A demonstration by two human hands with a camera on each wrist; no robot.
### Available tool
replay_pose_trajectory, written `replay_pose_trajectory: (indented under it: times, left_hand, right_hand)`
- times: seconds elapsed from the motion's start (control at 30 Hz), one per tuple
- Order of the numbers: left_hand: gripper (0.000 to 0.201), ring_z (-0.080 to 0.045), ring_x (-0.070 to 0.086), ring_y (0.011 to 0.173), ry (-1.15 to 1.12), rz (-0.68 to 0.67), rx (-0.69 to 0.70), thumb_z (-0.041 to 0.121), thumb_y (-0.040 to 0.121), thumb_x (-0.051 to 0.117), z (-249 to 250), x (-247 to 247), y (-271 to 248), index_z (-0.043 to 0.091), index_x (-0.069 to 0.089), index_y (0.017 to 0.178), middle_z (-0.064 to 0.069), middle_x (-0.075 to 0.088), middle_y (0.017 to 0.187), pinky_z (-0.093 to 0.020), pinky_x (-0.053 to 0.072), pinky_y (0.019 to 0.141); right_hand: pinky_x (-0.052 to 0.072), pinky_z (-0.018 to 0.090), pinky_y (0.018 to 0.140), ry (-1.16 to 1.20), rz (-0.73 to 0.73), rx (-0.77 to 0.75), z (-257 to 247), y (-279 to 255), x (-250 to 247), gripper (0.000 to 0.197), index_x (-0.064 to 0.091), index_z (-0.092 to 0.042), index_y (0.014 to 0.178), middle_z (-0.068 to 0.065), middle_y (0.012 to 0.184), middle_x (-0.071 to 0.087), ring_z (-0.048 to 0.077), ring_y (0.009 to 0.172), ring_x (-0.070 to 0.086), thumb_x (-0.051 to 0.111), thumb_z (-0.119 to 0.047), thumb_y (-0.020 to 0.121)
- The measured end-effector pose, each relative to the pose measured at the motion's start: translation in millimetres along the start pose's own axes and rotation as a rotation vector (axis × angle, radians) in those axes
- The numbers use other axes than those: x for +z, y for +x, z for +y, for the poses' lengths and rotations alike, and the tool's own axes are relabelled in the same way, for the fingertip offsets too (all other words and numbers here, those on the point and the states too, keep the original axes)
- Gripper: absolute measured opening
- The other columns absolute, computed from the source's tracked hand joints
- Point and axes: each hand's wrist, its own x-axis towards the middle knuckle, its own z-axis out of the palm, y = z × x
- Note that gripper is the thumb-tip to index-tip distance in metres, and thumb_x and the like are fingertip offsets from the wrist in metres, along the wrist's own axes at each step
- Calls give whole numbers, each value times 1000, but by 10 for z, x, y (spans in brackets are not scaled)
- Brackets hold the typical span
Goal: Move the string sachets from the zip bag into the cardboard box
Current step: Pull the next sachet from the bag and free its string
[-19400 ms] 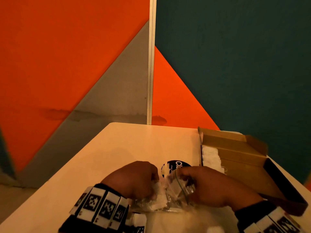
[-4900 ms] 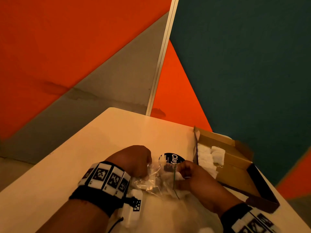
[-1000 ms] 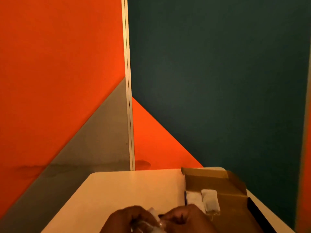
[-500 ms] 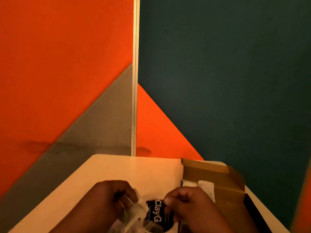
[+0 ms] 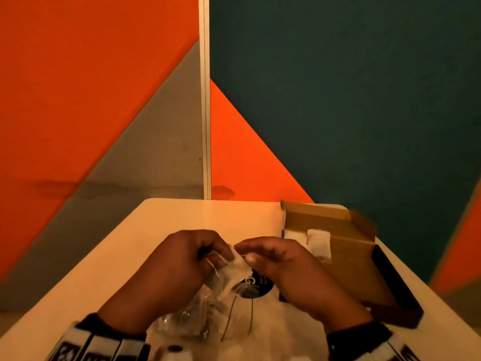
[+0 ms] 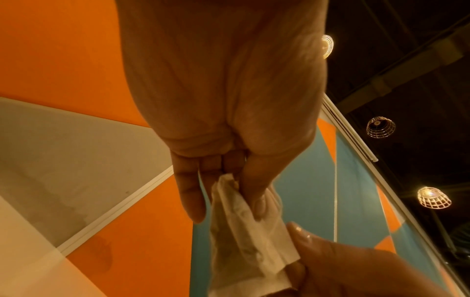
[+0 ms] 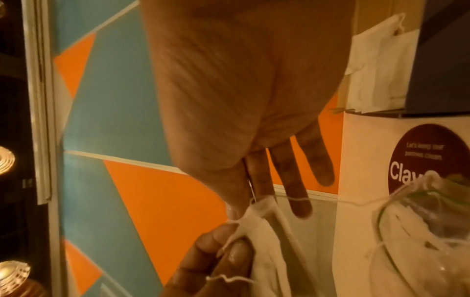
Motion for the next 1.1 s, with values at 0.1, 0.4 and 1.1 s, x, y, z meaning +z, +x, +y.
replay_pose_trajectory:
  times: [0.1,0.4,1.1]
  left_hand:
    - [33,-5,70,66,-31,3,27,4,91,66,6,28,-6,33,75,77,12,75,81,-30,59,64]
    - [32,-15,72,70,-150,5,4,1,89,68,-68,34,25,30,76,77,5,76,85,-35,61,64]
    - [19,-23,68,83,-905,305,-11,5,72,68,-103,350,98,21,76,73,-5,74,84,-35,56,77]
  right_hand:
    - [53,14,63,-55,-3,15,-27,-39,50,14,77,-28,104,-12,87,77,2,80,71,66,-26,96]
    - [58,59,78,-131,-21,43,-53,-110,-163,10,78,-28,88,-3,82,78,25,84,73,69,-27,93]
    - [61,27,75,195,-50,67,77,-42,150,14,81,-20,84,6,90,79,15,82,74,70,-21,92]
